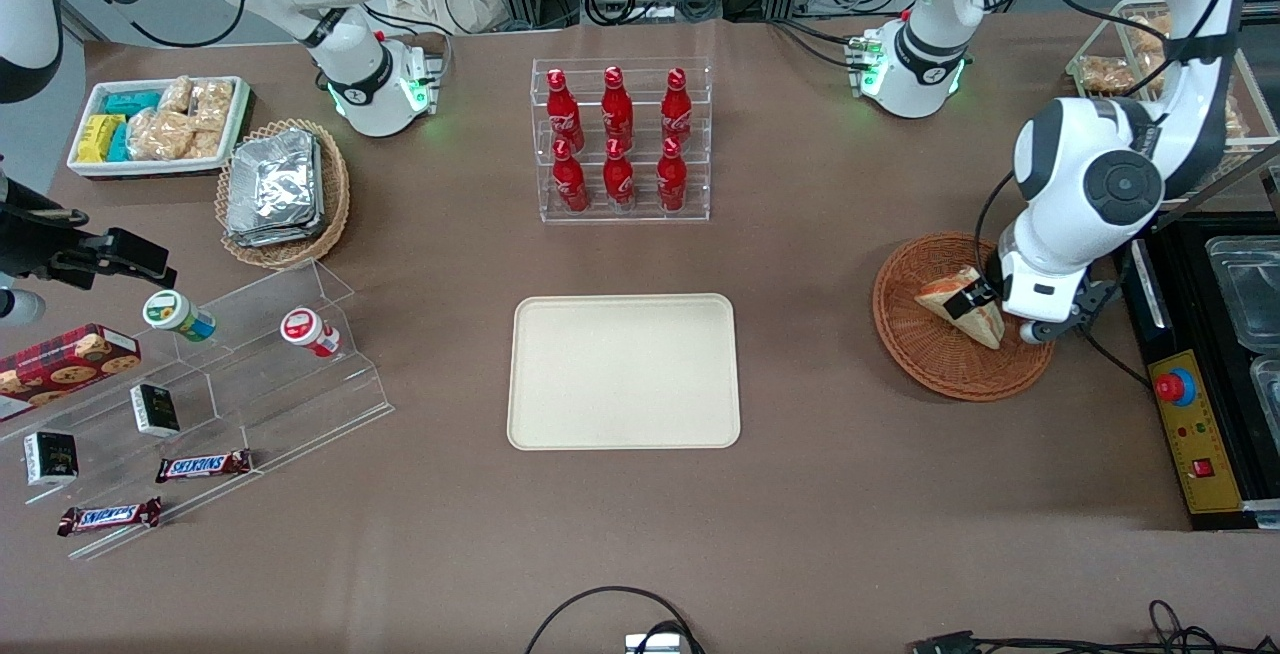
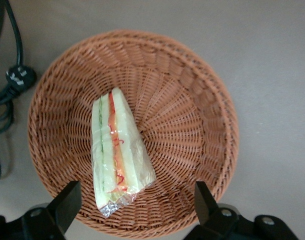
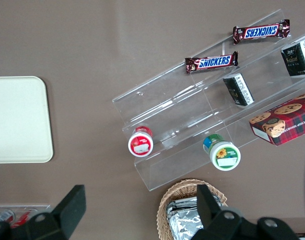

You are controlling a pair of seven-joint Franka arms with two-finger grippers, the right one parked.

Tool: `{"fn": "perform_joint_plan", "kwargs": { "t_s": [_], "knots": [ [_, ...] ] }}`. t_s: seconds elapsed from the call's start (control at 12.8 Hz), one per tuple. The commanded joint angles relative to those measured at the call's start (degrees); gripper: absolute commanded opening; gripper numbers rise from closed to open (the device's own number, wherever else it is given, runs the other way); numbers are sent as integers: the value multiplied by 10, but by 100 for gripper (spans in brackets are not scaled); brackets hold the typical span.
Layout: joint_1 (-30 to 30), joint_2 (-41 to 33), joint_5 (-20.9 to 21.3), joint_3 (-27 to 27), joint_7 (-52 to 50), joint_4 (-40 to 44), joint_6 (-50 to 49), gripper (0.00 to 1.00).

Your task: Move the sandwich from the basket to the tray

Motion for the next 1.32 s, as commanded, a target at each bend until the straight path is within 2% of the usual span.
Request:
{"fn": "perform_joint_plan", "kwargs": {
  "t_s": [0.0,0.47,0.55,0.62,0.7,0.78,1.01,1.25],
  "knots": [
    [0,17,-4,4,-43,-23,41,100],
    [0,60,-4,46,-46,-77,143,100],
    [0,66,-4,48,-49,-74,148,80],
    [0,65,-4,48,-60,-73,148,37],
    [0,66,-4,48,-67,-70,148,3],
    [-1,65,-4,47,-78,-70,148,0],
    [-6,47,-3,46,-83,-60,132,0],
    [-10,5,-1,40,-48,-10,15,0]
  ]
}}
